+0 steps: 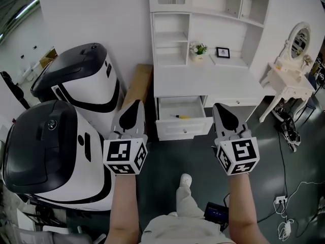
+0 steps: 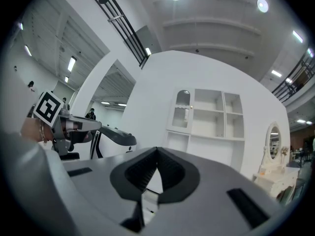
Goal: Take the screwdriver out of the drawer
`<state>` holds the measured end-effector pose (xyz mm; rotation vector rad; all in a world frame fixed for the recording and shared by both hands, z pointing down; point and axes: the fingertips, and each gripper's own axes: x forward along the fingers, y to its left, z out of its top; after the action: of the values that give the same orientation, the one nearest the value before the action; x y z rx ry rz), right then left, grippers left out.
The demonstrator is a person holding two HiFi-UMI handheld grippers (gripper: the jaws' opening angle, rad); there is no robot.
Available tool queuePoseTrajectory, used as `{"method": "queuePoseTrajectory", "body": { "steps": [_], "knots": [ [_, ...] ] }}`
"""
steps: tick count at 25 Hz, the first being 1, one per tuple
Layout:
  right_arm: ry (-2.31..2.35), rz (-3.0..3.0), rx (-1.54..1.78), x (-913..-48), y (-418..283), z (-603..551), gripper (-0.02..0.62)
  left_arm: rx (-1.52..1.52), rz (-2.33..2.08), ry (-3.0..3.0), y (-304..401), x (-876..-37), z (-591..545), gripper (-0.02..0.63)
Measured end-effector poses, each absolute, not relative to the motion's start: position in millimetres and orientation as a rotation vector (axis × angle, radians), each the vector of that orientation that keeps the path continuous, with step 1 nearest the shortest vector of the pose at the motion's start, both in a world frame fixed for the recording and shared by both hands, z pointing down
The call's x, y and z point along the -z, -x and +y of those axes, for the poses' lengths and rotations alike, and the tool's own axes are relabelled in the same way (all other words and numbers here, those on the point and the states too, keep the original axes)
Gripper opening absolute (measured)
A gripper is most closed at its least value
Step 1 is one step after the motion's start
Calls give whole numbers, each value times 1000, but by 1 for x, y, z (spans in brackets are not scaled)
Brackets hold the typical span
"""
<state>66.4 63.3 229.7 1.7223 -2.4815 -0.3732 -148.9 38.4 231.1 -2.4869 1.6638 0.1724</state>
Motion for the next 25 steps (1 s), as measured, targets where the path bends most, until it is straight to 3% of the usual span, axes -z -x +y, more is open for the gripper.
{"method": "queuePoseTrajectory", "body": {
  "steps": [25],
  "knots": [
    [-1583, -2618, 401, -208, -127, -195, 5, -110, 1781, 2388, 94, -213, -193, 3]
  ]
}}
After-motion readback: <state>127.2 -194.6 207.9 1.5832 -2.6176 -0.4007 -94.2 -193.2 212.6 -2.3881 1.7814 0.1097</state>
